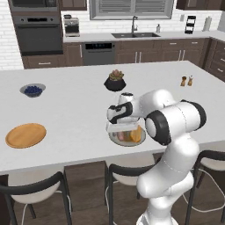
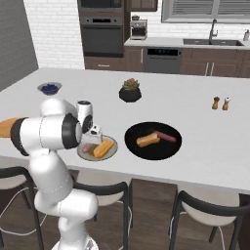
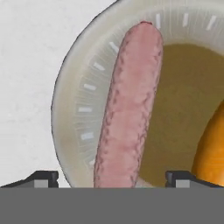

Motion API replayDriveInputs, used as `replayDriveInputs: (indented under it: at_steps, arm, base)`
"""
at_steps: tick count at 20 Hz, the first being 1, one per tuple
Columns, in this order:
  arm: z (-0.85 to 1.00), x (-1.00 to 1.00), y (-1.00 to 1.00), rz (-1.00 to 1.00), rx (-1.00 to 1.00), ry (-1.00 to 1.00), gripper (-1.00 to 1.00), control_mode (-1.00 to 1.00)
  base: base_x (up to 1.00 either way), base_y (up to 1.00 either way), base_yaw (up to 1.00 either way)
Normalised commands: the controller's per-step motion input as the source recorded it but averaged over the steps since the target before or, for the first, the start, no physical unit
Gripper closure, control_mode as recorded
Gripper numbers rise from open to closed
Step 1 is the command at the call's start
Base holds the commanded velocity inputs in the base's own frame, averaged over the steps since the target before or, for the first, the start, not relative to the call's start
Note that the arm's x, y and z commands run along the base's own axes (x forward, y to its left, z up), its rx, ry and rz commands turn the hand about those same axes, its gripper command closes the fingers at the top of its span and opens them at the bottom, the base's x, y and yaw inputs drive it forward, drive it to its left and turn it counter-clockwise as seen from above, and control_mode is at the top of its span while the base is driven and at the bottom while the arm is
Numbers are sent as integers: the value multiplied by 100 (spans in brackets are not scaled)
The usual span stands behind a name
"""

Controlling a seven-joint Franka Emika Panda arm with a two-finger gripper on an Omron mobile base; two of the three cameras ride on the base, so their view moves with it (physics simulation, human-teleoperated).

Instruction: Place one bun and one sausage from the bowl on each plate.

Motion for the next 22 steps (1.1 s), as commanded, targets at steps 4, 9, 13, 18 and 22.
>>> replayDriveInputs:
  at_steps: [4, 9, 13, 18, 22]
  arm:
    - [83, -24, 0, 0, 0, -11, -100, -100]
    - [88, -32, -52, -15, 5, -1, -100, -100]
    - [61, 0, -85, -26, 8, 0, -100, -100]
    - [44, 5, -87, -32, 7, 0, -100, -100]
    - [21, 6, -86, -29, 7, 0, -100, -100]
  base:
    - [0, 0, 0]
    - [0, 0, 0]
    - [0, 0, 0]
    - [0, 0, 0]
    - [0, 0, 0]
